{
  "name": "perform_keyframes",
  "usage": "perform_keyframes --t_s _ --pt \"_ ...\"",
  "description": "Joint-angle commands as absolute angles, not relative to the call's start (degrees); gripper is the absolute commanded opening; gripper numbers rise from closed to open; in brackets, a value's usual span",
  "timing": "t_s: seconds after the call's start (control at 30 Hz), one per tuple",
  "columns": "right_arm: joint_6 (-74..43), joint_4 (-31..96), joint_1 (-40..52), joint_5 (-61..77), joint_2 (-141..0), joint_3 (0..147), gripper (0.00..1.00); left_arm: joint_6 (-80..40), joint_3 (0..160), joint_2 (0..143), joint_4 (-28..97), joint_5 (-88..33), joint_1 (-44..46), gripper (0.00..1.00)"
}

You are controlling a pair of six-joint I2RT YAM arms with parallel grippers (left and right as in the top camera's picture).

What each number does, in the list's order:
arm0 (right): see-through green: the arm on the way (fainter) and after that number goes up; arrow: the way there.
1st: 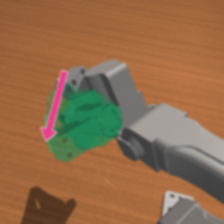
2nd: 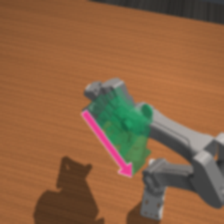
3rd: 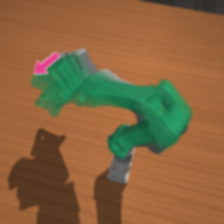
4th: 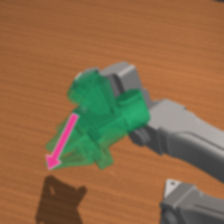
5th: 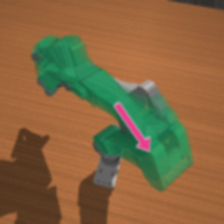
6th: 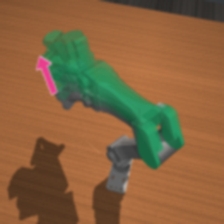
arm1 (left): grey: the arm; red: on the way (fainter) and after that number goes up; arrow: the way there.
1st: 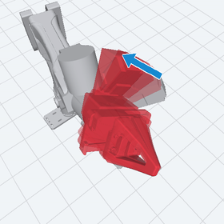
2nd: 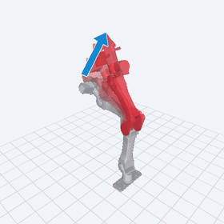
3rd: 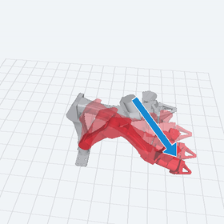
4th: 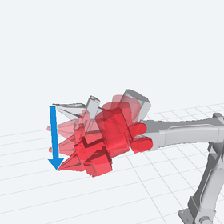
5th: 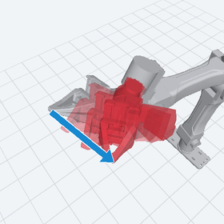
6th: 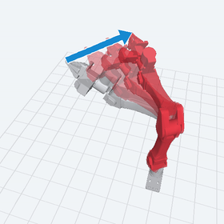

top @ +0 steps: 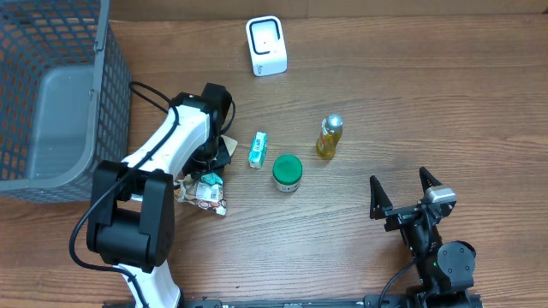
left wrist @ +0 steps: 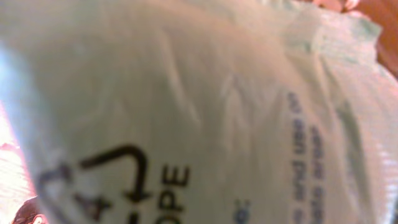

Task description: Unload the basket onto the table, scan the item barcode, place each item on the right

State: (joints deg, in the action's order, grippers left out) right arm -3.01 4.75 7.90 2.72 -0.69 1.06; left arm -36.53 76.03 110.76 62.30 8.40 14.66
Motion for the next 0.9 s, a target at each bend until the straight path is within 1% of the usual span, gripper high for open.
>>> perform_keyframes --t_s 0.0,0.03,0.1,0.13,0.17,0.27,0.3,0.37,0.5,0.63,0.8,0.87 --pt "-2.92 4.62 7.66 2.46 -0.19 0.45 1.00 -37.52 75.46 110.63 61.04 8.95 15.03 0.16" --pt "-2.92 4.62 7.66 2.46 -0.19 0.45 1.00 -37.52 75.46 110.63 60.84 8.95 15.03 0.20" --pt "-2.92 4.62 7.66 2.46 -0.19 0.45 1.00 -37.50 75.46 110.63 60.80 8.95 15.03 0.36" --pt "-2.92 4.64 7.66 2.46 -0.19 0.45 1.00 -37.43 75.46 110.63 60.82 8.95 15.03 0.42" --pt "-2.92 4.62 7.66 2.46 -0.19 0.45 1.00 -37.15 75.46 110.63 60.86 8.97 15.03 0.52" --pt "-2.92 4.62 7.66 2.44 -0.19 0.45 1.00 -34.28 75.48 110.63 61.36 8.95 15.03 0.88" --pt "-2.92 4.62 7.66 2.46 -0.19 0.45 1.00 -32.84 75.48 110.63 61.60 8.93 15.03 0.91" --pt "-2.92 4.62 7.66 2.46 -0.19 0.45 1.00 -30.48 75.57 110.61 61.78 8.91 15.03 0.93" --pt "-2.92 4.62 7.66 2.46 -0.19 0.45 1.00 -28.32 77.89 110.59 64.31 8.64 14.98 0.93" --pt "-2.92 4.62 7.66 2.44 -0.19 0.45 1.00 -25.91 83.70 110.59 68.25 8.25 14.98 0.93" --pt "-2.92 4.62 7.66 2.46 -0.19 0.45 1.00 -25.65 91.64 110.59 72.27 6.66 15.00 0.93" --pt "-2.92 4.62 7.66 2.46 -0.19 0.45 1.00 -25.65 93.27 110.59 72.71 5.17 15.00 0.88"
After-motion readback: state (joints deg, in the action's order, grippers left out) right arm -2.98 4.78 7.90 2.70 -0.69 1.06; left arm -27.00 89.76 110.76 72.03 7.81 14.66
